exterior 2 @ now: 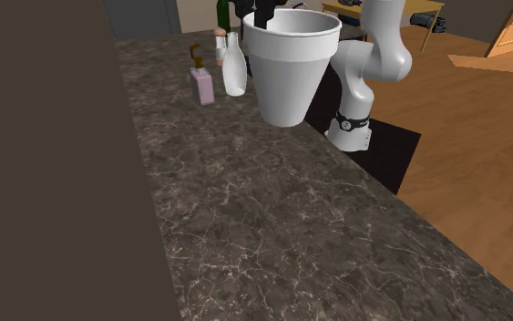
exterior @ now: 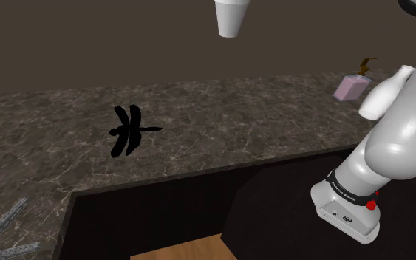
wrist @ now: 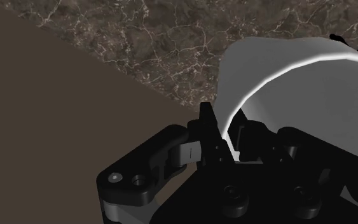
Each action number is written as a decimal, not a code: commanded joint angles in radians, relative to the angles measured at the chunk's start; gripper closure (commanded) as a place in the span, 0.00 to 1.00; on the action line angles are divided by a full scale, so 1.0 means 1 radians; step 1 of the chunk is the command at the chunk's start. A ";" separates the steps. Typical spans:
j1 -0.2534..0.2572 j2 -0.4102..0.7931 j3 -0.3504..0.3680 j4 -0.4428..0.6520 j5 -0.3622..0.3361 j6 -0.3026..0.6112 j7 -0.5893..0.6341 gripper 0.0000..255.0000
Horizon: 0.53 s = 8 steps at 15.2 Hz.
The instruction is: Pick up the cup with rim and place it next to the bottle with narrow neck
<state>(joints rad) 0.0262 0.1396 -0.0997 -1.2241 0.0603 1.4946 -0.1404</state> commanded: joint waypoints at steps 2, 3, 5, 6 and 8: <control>-0.016 -0.122 -0.015 -0.155 -0.007 0.032 -0.036 1.00; -0.022 -0.159 -0.020 -0.200 -0.010 0.040 -0.048 1.00; -0.033 -0.230 -0.032 -0.282 -0.017 0.051 -0.073 1.00; -0.039 -0.264 -0.038 -0.320 -0.020 0.054 -0.085 1.00; -0.051 -0.328 -0.052 -0.388 -0.028 0.057 -0.110 1.00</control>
<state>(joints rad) -0.0198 -0.1573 -0.1457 -1.5801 0.0354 1.5508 -0.2393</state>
